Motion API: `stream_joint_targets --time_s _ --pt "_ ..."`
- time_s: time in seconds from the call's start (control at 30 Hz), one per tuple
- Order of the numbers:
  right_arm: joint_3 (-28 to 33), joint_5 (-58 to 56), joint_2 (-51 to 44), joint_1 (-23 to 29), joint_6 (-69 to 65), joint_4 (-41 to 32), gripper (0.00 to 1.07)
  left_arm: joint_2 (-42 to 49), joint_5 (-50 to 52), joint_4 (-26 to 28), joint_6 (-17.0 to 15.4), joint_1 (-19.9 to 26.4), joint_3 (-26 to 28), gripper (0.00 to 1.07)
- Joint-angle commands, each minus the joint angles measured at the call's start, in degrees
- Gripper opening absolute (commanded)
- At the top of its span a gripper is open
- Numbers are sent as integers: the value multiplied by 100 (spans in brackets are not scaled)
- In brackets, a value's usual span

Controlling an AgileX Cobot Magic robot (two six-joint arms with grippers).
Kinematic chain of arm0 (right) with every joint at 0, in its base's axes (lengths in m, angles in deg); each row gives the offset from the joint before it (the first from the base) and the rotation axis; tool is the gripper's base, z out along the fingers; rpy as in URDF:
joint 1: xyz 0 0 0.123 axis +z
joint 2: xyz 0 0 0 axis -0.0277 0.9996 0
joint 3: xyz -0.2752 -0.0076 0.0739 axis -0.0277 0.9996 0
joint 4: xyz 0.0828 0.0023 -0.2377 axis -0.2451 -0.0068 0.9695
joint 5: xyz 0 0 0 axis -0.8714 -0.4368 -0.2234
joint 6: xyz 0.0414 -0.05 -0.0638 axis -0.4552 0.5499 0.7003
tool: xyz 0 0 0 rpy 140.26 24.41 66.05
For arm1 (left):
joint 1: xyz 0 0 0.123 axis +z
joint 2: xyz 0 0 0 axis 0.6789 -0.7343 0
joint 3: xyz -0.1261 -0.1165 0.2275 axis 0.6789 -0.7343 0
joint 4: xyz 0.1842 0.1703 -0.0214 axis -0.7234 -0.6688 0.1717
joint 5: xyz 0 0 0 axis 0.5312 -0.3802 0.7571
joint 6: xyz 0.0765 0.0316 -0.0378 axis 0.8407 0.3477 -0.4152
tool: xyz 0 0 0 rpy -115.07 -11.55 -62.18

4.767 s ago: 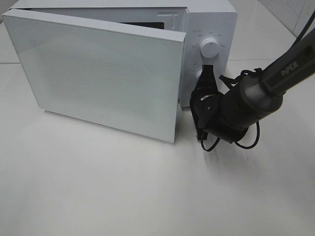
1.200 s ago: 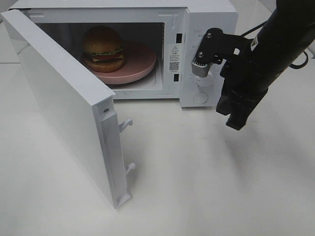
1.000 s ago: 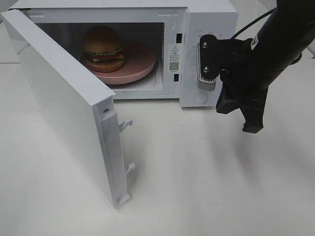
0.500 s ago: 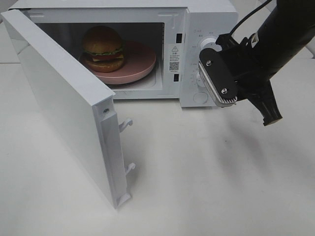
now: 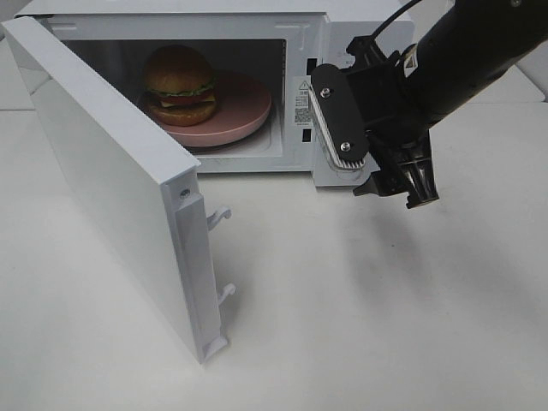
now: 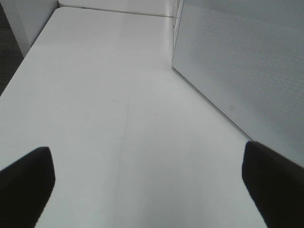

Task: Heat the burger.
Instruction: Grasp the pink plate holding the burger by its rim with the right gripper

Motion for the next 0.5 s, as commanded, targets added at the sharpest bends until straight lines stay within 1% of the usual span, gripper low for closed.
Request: stream_joint_targets --time_s 0.03,0.17,0.37,0.47,0.5 --pt "-23 80 -17 80 -155 103 93 86 80 11 -29 0 -11 100" --pt "-23 172 0 304 -292 453 92 86 80 11 -29 0 -11 100" --pt "-63 441 92 458 -539 630 91 86 80 11 -29 0 -11 100" --pt "-229 453 246 476 -567 630 90 86 80 11 -29 0 -11 100" --pt "-395 453 372 476 -567 630 89 86 80 11 -29 0 -11 100"
